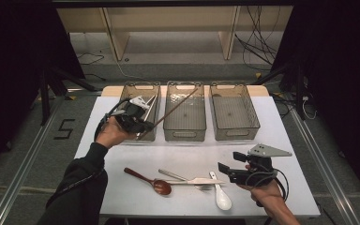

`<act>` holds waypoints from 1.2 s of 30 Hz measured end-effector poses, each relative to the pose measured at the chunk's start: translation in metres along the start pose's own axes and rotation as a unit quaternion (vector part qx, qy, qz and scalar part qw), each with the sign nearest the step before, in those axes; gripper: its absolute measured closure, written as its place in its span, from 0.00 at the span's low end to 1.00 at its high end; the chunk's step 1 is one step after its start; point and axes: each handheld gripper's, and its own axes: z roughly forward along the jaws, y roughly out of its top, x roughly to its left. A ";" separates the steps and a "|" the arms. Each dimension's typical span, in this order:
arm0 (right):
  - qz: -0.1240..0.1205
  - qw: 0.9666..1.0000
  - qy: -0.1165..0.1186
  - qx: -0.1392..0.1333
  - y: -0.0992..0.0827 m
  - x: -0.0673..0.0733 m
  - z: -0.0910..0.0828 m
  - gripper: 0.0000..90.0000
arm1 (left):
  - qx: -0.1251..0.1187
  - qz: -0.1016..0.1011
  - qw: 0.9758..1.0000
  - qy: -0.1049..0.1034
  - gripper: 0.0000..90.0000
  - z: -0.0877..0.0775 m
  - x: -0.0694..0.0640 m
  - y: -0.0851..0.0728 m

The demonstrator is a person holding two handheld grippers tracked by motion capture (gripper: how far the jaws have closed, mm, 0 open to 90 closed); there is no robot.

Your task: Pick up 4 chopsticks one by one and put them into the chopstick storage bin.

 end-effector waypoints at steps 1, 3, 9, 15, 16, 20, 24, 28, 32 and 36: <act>0.000 1.000 0.000 0.000 0.000 0.000 0.000 0.28 | -0.005 -0.008 1.000 0.006 0.93 -0.002 0.004 -0.002; 0.001 1.000 0.000 0.000 0.000 0.000 0.000 0.28 | -0.009 -0.021 1.000 0.012 0.93 -0.004 0.012 -0.005; 0.002 1.000 -0.001 0.001 0.000 -0.001 0.001 0.28 | -0.015 -0.058 0.998 0.032 0.93 -0.006 0.034 -0.014; 0.005 1.000 -0.001 0.002 0.000 -0.001 0.001 0.28 | -0.020 -0.095 0.994 0.045 0.93 -0.003 0.054 -0.025; 0.004 1.000 -0.001 0.002 0.000 -0.001 0.001 0.28 | -0.022 -0.103 0.993 0.048 0.93 -0.003 0.056 -0.026; 0.005 1.000 0.000 0.002 0.000 -0.001 0.001 0.28 | -0.024 -0.115 0.991 0.062 0.93 -0.005 0.067 -0.028; 0.005 1.000 0.000 0.001 0.000 -0.001 0.001 0.28 | -0.032 -0.132 0.988 0.076 0.93 -0.007 0.078 -0.029; 0.004 1.000 0.001 0.000 0.000 -0.001 0.000 0.28 | -0.027 -0.141 0.986 0.089 0.93 -0.004 0.085 -0.030; 0.005 1.000 0.001 0.001 0.000 -0.001 0.001 0.28 | -0.027 -0.146 0.984 0.099 0.93 0.000 0.090 -0.030; 0.006 1.000 0.001 0.002 0.000 -0.001 0.001 0.28 | -0.022 -0.149 0.982 0.111 0.93 0.004 0.094 -0.029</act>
